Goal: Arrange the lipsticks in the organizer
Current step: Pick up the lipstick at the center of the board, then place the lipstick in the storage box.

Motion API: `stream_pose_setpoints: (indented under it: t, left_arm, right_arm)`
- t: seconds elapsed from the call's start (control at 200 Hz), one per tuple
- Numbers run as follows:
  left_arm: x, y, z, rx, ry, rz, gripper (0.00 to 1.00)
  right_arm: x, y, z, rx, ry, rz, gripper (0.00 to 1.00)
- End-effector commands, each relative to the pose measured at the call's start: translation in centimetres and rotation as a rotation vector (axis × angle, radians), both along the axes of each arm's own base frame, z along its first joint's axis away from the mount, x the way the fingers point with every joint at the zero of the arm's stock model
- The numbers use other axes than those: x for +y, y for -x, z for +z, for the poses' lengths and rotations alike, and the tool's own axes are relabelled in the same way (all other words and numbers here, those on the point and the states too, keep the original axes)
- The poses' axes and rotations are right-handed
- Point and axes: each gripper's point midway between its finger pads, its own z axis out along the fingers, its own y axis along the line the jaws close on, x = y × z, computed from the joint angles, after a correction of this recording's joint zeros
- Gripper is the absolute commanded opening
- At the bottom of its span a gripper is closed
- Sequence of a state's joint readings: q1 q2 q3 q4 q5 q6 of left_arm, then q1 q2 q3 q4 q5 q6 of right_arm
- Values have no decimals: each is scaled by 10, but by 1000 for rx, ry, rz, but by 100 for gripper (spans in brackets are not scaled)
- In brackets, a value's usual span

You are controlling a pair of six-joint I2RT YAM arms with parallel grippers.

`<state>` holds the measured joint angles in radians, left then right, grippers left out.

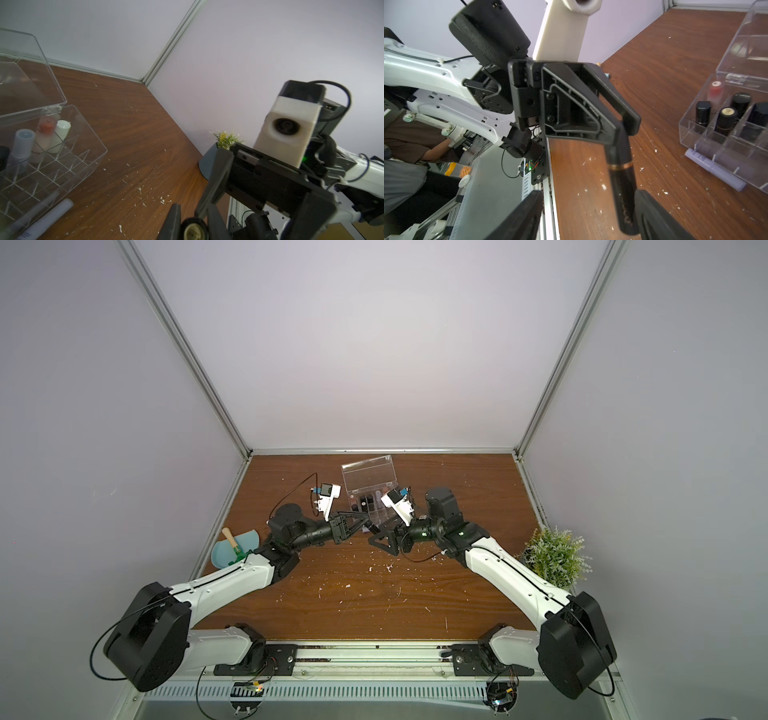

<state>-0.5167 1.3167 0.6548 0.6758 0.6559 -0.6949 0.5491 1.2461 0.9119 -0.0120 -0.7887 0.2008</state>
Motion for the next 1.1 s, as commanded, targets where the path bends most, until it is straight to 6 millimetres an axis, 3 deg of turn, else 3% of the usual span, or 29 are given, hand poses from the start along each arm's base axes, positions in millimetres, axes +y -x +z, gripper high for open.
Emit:
stream_pose_setpoints:
  t: [0.0, 0.275, 0.49, 0.766, 1.096]
  left_arm:
    - [1, -28, -9, -69, -142, 99, 18]
    - [-14, -81, -27, -180, -436, 222, 19]
    - [-10, -103, -48, -228, -590, 297, 18]
    - [-4, -120, -64, -275, -694, 357, 19]
    - [-9, -139, -73, -329, -737, 377, 20]
  right_arm:
    - [-19, -10, 18, -69, -19, -104, 78]
    - [-81, -47, 25, -127, -6, -435, 80]
    - [-118, -59, 19, -120, 0, -580, 81]
    - [-128, -61, 12, -100, -21, -605, 80]
    - [-126, -53, 7, -72, -34, -573, 78]
